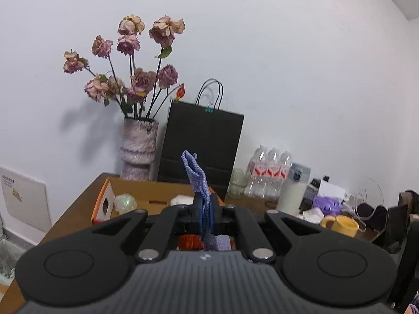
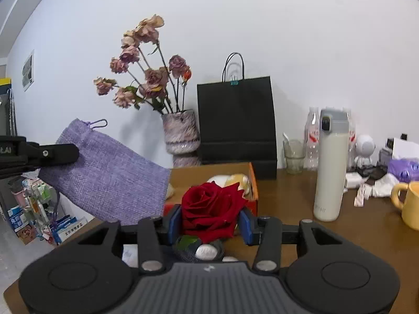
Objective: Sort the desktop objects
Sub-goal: 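Lower the purple pouch into the box with the left tool while the right tool releases the rose there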
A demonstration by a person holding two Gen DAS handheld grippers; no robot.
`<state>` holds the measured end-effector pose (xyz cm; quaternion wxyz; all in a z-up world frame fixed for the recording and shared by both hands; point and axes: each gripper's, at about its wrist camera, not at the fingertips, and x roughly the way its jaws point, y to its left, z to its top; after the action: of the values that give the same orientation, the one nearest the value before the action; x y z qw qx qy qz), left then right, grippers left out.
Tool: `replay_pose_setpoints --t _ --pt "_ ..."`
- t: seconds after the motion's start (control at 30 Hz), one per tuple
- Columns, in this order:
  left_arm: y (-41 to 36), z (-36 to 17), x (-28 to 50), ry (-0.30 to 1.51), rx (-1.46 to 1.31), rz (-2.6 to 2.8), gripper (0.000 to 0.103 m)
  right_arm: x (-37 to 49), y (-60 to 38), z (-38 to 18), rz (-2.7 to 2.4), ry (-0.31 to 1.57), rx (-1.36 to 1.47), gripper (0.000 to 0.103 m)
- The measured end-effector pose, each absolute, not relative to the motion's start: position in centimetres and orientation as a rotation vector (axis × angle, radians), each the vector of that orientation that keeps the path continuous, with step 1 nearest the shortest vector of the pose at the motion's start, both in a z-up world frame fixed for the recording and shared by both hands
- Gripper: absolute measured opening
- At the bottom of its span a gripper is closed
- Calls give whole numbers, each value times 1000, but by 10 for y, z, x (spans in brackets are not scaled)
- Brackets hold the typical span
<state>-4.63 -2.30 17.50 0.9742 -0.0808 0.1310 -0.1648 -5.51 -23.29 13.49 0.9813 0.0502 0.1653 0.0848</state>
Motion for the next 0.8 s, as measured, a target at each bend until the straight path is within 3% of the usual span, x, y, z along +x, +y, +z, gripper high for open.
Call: replay_pose_setpoints --t 0.47,0.57,0.8 --pt "-4 183 140 368 -268 -302 6 112 -214 155 282 401 149 44" --pt "-13 160 201 405 -231 -236 6 162 -209 153 336 438 193 44" --pt "-23 65 326 766 -112 -107 6 272 -200 100 360 687 264 44"
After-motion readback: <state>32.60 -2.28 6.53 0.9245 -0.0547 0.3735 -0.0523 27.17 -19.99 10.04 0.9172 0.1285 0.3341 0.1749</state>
